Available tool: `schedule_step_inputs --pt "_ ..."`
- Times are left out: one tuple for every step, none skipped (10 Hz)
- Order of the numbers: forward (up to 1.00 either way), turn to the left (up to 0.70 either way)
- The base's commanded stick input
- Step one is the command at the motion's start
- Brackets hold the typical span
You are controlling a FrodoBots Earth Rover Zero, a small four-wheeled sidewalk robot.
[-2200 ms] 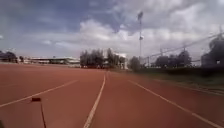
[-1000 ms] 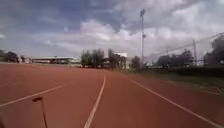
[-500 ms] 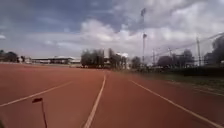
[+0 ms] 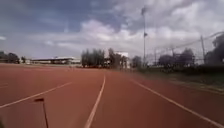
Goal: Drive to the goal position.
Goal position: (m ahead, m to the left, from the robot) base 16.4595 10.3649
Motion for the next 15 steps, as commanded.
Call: schedule_step_inputs --pt "0.7 0.0" --pt "0.7 0.0" --pt "0.7 0.0" --pt "0.7 0.0" --pt "0.7 0.0" --pt "0.7 0.0" --pt "0.7 0.0" --pt "0.7 0.0" --pt "0.7 0.0" --pt "0.7 0.0" --pt "0.7 0.0" --pt "0.7 0.0" --pt "0.7 0.0" --pt "0.7 0.0" --pt "0.7 0.0"
